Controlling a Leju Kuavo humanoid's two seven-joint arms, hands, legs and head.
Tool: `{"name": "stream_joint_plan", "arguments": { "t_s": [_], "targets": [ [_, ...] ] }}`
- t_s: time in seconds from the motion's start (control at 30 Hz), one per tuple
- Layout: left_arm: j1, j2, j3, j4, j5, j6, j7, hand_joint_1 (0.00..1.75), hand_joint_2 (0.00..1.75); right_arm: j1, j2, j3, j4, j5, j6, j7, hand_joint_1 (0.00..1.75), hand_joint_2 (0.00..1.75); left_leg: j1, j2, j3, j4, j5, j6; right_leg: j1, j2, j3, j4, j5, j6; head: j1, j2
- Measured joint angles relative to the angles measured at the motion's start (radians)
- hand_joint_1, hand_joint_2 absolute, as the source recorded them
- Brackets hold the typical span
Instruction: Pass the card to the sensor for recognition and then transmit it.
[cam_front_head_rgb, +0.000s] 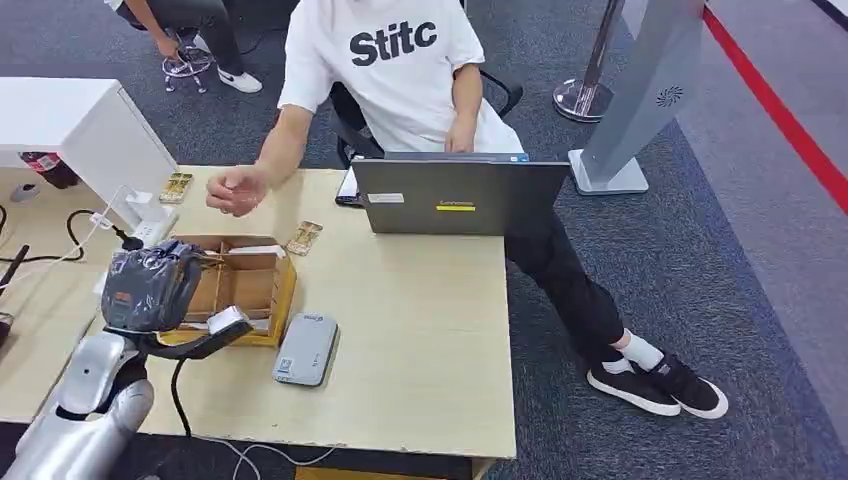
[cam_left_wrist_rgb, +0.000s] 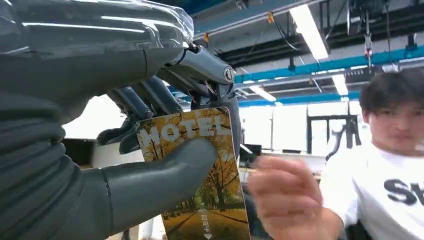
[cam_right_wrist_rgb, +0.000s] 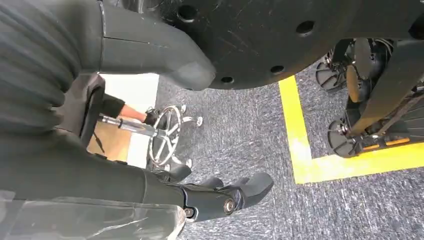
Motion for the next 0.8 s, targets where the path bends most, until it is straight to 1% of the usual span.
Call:
{"name": "stream_joint_plan", "arguments": {
  "t_s": [0.3,0.57,0.6,0.63,0.8],
  "targets": [
    [-0.099,0.003,0.016,0.016,0.003,-0.005,0.011,1.75,1.75,-0.004,0.0,0.011,0.0,0.0,0.0,0.004,0.0,1.75,0.0,0.0,0.0,0.0,0.0,0.0,0.0,0.0,0.0,0.0,0.0,0.0,0.0,0.0],
    [-0.115,0.005,0.017,0.03,-0.002,-0.002,0.013,1.75,1.75,-0.006,0.0,0.018,0.0,0.0,-0.002,0.008,0.0,1.75,0.0,0.001,0.0,0.0,0.0,0.0,0.0,0.001,0.0,0.0,0.0,0.0,0.0,0.0],
    [-0.115,0.005,0.017,0.033,-0.002,-0.002,0.013,0.26,1.75,-0.007,0.0,0.019,0.0,0.0,-0.002,0.008,0.0,1.75,0.0,0.001,0.0,0.0,0.0,0.0,0.0,0.001,0.0,0.0,0.0,0.0,0.0,0.0],
    [-0.115,0.005,0.017,0.035,-0.002,-0.002,0.013,0.0,1.75,-0.007,0.0,0.019,0.0,0.0,-0.002,0.008,0.0,1.75,0.0,0.001,0.0,0.0,0.0,0.0,0.0,0.001,-0.001,0.0,0.0,0.0,0.0,0.0],
    [-0.113,0.005,0.017,0.036,0.0,0.017,0.013,0.0,1.75,-0.007,0.0,0.02,0.0,0.0,-0.002,0.008,0.0,1.75,0.0,0.001,-0.001,0.0,0.0,0.0,0.0,0.001,-0.001,0.0,0.0,0.0,0.0,0.0]
  ]
}}
